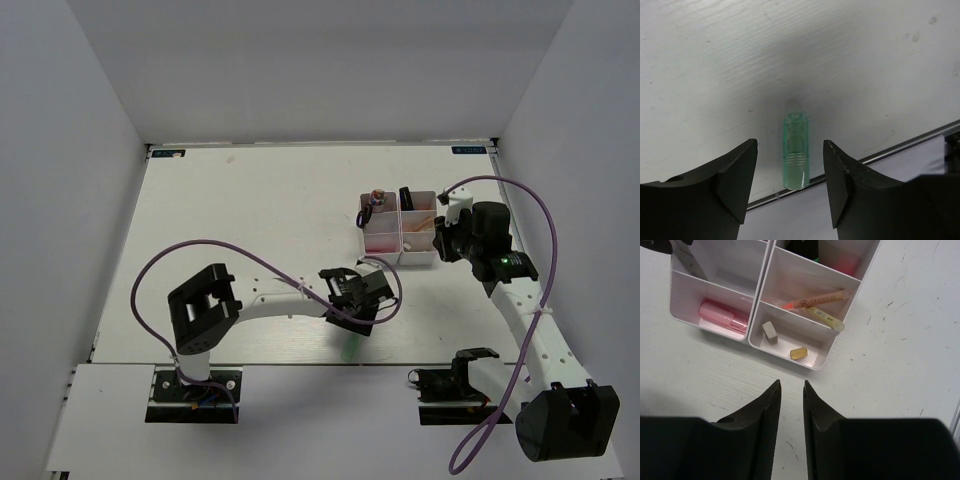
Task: Sort the stationery into containers
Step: Pick up the stationery from the center of the board.
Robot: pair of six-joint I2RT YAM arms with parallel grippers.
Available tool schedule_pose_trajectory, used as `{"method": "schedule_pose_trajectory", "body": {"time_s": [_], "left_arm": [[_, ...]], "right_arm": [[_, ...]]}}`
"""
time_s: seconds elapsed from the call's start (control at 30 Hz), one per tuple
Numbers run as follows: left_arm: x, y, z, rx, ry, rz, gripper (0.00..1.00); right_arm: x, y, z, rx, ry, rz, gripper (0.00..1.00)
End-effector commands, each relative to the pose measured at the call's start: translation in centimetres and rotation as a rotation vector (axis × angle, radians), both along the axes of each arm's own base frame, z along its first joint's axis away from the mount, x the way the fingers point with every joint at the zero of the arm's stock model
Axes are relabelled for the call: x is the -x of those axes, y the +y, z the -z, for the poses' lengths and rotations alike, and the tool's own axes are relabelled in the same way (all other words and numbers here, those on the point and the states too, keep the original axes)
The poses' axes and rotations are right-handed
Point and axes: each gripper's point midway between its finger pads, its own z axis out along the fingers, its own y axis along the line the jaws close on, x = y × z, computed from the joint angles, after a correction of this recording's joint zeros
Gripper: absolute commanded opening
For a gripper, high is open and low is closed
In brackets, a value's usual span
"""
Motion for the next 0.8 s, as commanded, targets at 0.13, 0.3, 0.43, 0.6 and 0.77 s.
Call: {"method": "schedule_pose_trajectory", "body": {"time_s": [0.13,0.3,0.43,0.6,0.77], "left_arm": [[2.4,-1.9,0.6,0.064,0.078,0.028,0.66],[3.0,-1.1,1.5,0.004,0.079,0.026,0.66],[2.7,-0.1,2.2,-0.052,0.054,0.019,0.66],[2.8,0.3,2.8,-0.077,0.06,0.018,0.66],[3.5,0.6,4.0,-0.097,0.097,0.012,0.52]], "right_arm": [[-0.5,-0.5,-0.3,0.005,-0.022,0.023,0.28],[-0.6,-0.4,-0.4,0.004,-0.027,0.024,0.28],[-0.5,-0.4,-0.4,0.003,-0.023,0.024,0.28],[-0.5,-0.4,-0.3,0.002,-0.023,0.022,0.28],[-0.5,-0.5,-0.4,0.004,-0.024,0.03,0.28]]}}
